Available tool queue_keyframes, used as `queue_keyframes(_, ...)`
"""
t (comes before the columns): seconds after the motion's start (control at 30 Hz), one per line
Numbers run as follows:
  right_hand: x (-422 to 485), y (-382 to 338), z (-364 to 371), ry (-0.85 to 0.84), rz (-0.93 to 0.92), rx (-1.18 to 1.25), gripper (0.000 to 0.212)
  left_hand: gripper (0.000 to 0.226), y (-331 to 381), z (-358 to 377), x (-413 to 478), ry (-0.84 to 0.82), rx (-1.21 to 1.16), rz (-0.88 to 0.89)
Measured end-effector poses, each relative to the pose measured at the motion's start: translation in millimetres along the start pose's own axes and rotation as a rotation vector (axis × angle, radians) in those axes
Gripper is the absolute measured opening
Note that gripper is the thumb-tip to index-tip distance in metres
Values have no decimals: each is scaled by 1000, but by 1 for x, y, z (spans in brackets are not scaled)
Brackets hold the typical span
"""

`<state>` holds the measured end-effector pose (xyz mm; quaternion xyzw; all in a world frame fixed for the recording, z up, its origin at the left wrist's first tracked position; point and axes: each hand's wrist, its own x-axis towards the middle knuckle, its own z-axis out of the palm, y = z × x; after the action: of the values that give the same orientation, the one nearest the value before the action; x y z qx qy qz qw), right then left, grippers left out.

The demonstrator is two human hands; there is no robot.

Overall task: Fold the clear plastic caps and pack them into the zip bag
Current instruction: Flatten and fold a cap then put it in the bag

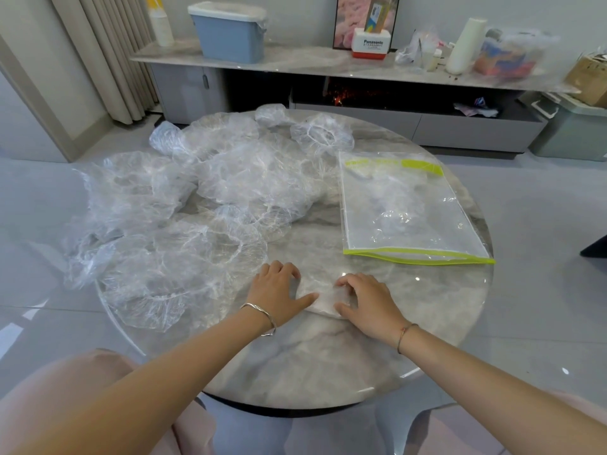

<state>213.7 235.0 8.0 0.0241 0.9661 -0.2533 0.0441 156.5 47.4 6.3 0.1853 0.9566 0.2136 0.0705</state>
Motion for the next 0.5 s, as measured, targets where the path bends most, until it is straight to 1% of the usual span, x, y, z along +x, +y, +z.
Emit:
queue_keyframes(0.03, 1, 0, -2, -22, 4, 20, 22, 52, 1, -3, 0, -20, 7, -3)
queue_keyframes(0.07, 2, 0, -3, -28, 25, 98, 16, 50, 2, -4, 2, -42, -13, -4)
queue_keyframes(0.13, 2, 0, -7, -1, 115, 367, 22, 47, 4, -9, 3, -71, -142, -28)
queue_keyframes(0.2, 3, 1, -17, 47, 217, 679, 21, 48, 12, -15, 7, -100, -431, -111)
queue_keyframes(0.27, 4, 2, -31, 66, 267, 897, 16, 42, 23, -19, 11, -133, -730, -187)
queue_keyframes(0.3, 3, 3, -38, 46, 263, 955, 15, 34, 30, -20, 13, -145, -832, -193)
queue_keyframes(0.37, 1, 7, -48, -14, 244, 975, 14, 19, 44, -21, 17, -161, -984, -188)
queue_keyframes(0.43, 0, 15, -54, -51, 263, 931, 28, 12, 58, -18, 26, -180, -1035, -174)
queue_keyframes(0.5, 0, 23, -60, -35, 311, 913, 35, 9, 70, -14, 37, -213, -1033, -150)
